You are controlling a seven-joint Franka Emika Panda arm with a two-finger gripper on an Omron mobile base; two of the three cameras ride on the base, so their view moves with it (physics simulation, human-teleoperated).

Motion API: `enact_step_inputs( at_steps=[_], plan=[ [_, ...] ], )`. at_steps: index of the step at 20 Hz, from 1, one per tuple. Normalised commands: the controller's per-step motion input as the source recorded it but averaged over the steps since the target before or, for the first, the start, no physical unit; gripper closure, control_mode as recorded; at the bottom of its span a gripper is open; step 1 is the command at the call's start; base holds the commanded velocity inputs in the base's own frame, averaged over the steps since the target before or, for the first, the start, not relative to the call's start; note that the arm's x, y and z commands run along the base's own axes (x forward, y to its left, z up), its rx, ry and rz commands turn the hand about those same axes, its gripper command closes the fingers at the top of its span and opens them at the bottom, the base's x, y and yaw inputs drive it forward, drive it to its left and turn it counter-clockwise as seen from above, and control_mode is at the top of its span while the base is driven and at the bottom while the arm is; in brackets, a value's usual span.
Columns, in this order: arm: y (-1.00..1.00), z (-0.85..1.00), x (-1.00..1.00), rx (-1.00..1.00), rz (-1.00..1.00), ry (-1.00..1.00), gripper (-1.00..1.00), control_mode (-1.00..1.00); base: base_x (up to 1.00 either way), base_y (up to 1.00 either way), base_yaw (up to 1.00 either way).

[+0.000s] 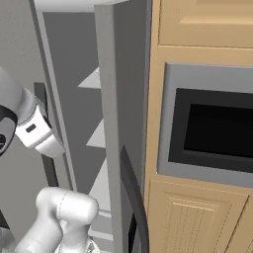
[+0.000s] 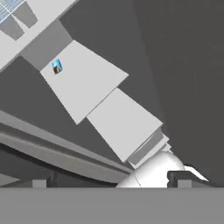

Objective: Open the freezer door, pick up the ice cube tray from the freezer, and place it on the dining counter.

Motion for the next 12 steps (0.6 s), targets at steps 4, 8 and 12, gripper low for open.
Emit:
enact_step_inputs(
  at_steps=[4,8,12],
  plan=[
    [-0.29,0.37,-0.09,0.29,-0.09,-0.12,-1.0,-1.0,0.0,0.0,0.0],
    [-0.25,0.52,-0.05,0.31,0.0,-0.06,-1.0,-1.0,0.0,0.0,0.0],
    [-0.19,0.53,0.05,0.25,0.0,0.0,-1.0,-1.0,0.0,0.0,0.0]
  ],
)
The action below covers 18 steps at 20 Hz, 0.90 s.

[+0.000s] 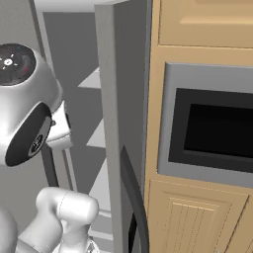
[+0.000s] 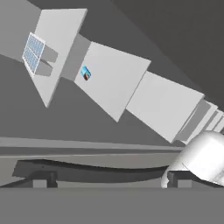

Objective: Open the freezer door, pick up the ice cube tray from the freezer, and place it on the dining counter.

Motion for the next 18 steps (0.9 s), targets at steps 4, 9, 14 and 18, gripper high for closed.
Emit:
enact_step_inputs(
  at_steps=[4,9,14,18],
  plan=[
    [0.0,0.31,0.2,0.16,-0.03,0.0,-1.0,-1.0,0.0,0.0,0.0],
    [0.0,0.01,0.47,0.09,-0.07,-0.05,-1.0,-1.0,0.0,0.0,0.0],
    [0.0,-0.11,0.69,0.06,-0.09,-0.07,-1.0,-1.0,0.0,0.0,0.0],
    [0.0,-0.17,0.69,0.07,-0.07,-0.06,-1.0,-1.0,0.0,0.0,0.0]
  ],
)
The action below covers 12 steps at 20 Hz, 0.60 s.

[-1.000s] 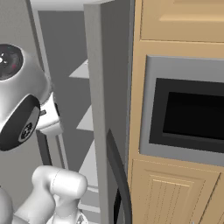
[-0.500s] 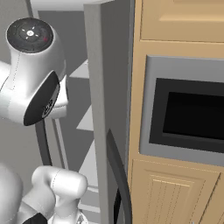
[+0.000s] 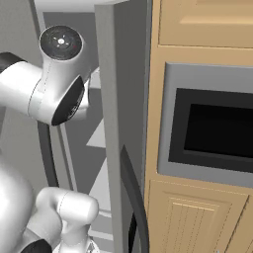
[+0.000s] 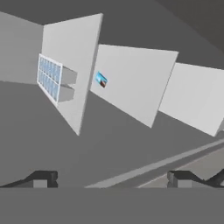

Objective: Open the freezer door, pick up the ice cube tray from the freezer, and place it on the dining counter.

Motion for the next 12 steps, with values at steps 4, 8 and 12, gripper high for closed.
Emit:
enact_step_inputs(
  at_steps=[4,8,12],
  plan=[
    [-0.04,-0.06,0.68,0.1,-0.02,0.0,-1.0,-1.0,0.0,0.0,0.0],
    [-0.01,0.04,0.61,0.1,0.0,0.02,-1.0,-1.0,0.0,0.0,0.0],
    [0.0,0.22,0.45,0.08,-0.02,0.13,-1.0,-1.0,0.0,0.0,0.0]
  ],
)
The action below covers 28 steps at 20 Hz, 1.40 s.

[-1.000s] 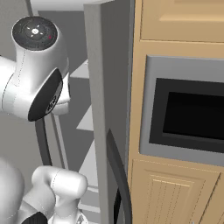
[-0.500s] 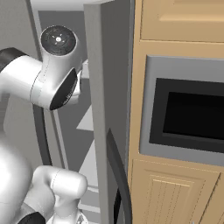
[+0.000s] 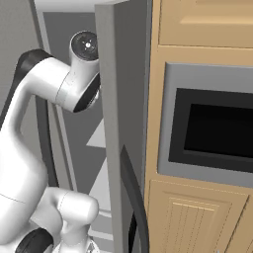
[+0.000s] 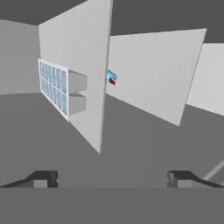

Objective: Open the freezer door, pick up the ice cube tray from the freezer, and place it on the dining counter.

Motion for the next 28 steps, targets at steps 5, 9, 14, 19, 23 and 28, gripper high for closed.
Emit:
enact_step_inputs(
  at_steps=[5,9,14,19,23,28],
  plan=[
    [0.0,0.08,0.41,0.04,-0.02,0.13,-1.0,-1.0,0.0,0.0,0.0],
    [-0.13,-0.02,0.41,0.0,-0.03,0.03,-1.0,-1.0,0.0,0.0,0.0],
    [-0.21,-0.23,0.41,0.0,0.0,0.0,-1.0,-1.0,0.0,0.0,0.0],
    [-0.19,-0.25,0.35,0.02,0.0,0.0,-1.0,-1.0,0.0,0.0,0.0],
    [-0.17,-0.05,0.41,0.05,0.0,0.0,-1.0,-1.0,0.0,0.0,0.0],
    [-0.03,-0.04,0.39,0.02,0.0,0.0,-1.0,-1.0,0.0,0.0,0.0]
  ],
)
